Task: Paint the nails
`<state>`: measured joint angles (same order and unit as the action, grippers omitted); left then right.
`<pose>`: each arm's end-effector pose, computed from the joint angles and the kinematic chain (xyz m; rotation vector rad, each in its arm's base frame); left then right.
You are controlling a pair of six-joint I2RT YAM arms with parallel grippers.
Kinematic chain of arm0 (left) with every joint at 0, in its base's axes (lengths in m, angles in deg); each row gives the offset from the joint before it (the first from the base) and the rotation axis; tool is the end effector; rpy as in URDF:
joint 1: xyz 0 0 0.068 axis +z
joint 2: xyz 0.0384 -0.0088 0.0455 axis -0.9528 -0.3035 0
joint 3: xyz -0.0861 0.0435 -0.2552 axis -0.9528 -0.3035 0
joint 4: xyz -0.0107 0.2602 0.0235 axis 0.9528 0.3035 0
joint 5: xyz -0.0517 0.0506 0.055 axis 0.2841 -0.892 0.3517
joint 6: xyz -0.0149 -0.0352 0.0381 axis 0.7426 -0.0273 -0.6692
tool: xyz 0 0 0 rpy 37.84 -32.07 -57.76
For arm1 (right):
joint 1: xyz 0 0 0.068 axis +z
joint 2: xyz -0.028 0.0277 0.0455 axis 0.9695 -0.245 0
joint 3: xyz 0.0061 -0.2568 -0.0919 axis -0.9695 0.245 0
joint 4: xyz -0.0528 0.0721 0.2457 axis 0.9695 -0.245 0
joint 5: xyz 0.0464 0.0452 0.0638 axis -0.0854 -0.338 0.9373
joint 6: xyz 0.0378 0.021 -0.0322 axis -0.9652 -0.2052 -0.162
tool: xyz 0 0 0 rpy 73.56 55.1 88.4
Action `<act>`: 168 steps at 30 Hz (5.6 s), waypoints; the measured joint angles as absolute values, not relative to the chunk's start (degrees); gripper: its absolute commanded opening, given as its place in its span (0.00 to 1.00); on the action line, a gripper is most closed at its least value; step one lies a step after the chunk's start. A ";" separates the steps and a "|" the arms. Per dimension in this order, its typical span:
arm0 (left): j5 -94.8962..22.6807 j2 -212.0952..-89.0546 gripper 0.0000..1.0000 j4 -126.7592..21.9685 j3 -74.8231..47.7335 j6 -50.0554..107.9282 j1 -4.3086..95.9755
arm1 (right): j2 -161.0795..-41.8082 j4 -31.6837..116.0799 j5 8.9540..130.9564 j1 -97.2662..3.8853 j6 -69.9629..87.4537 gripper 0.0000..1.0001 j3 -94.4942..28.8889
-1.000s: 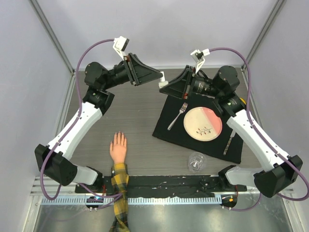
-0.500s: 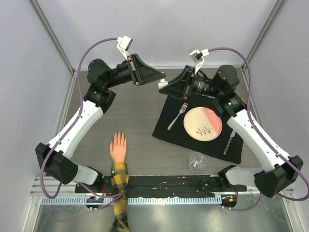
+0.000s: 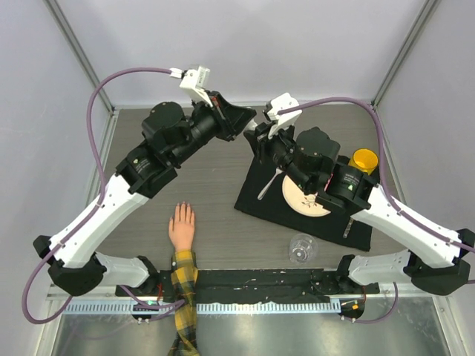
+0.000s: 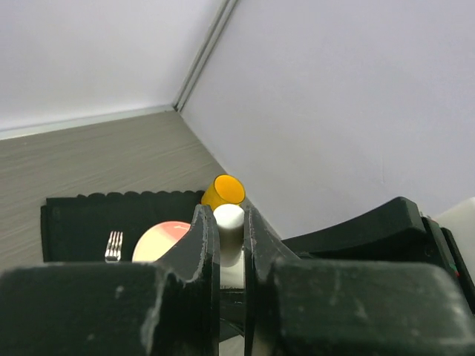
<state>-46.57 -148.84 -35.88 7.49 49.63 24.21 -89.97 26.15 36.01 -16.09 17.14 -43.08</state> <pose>0.1784 -0.1970 0.5151 0.1851 1.5719 -1.0936 0.1407 0.2098 0.4867 -0.4810 1.5183 0.4325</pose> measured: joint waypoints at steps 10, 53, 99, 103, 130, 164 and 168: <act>-43.70 -150.52 0.67 -35.53 5.66 49.93 24.46 | -87.54 27.85 46.74 -23.66 18.63 0.00 -36.78; 2.09 -154.30 0.33 -68.64 -4.31 79.92 39.71 | -87.17 45.71 110.52 -48.68 -10.48 0.00 -30.44; -27.11 -141.58 0.97 -51.33 -4.83 61.02 35.08 | -78.88 40.84 62.94 -30.17 19.88 0.00 -26.09; -24.66 -139.68 0.80 -49.69 -4.13 64.88 40.26 | -79.30 39.22 72.23 -32.84 17.10 0.00 -26.51; 3.71 -149.25 0.58 -20.03 12.76 54.11 42.42 | -84.90 32.58 99.11 -39.94 9.25 0.00 -30.97; 1.98 -146.76 0.43 -57.54 -4.53 70.44 42.42 | -86.75 48.18 107.48 -41.01 -4.58 0.00 -29.53; 2.20 -146.78 0.23 -58.21 -4.53 71.11 42.42 | -86.75 48.49 107.02 -41.08 -4.73 0.00 -29.46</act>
